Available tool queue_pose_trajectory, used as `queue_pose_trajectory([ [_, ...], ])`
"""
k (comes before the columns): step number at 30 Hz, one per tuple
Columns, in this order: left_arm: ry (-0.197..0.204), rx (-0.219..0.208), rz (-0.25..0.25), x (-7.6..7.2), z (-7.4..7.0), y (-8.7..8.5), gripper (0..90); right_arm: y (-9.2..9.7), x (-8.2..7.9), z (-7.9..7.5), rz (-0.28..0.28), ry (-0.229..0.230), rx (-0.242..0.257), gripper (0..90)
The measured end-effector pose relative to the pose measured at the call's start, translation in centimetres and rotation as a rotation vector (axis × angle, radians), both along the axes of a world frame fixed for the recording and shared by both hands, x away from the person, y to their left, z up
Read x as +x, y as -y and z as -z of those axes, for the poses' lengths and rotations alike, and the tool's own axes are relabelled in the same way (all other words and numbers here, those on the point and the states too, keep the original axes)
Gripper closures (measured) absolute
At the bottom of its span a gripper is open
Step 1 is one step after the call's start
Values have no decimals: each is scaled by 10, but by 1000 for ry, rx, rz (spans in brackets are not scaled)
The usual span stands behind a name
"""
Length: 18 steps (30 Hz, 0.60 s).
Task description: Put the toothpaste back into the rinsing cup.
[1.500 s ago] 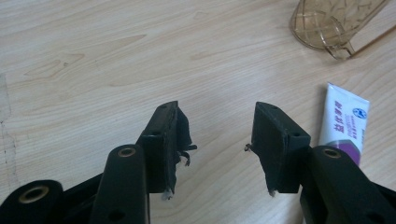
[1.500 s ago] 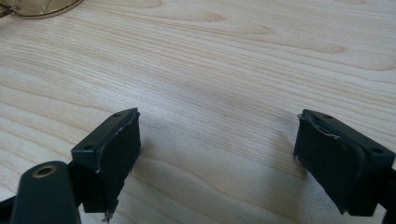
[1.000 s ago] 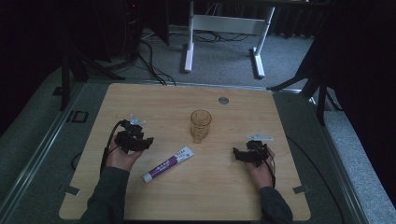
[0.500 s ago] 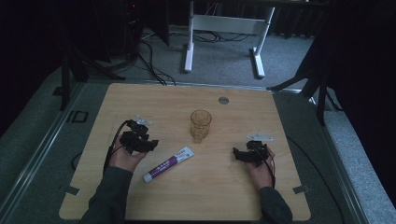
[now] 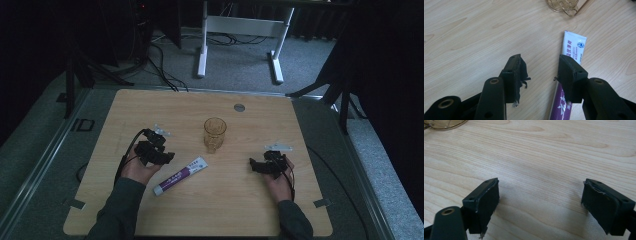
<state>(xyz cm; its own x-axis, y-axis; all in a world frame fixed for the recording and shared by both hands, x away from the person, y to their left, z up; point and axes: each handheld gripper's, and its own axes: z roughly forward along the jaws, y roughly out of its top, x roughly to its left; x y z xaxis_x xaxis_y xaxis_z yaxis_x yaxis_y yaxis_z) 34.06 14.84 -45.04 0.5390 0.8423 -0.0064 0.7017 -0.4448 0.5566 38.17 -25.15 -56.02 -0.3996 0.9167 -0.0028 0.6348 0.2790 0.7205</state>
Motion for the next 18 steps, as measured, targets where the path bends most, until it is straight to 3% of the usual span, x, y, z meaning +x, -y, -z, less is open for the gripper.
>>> queue_pose_trajectory([
  [18,-48,33,45,3,-7,13,556,0,0,0,0,0,0,146],
])
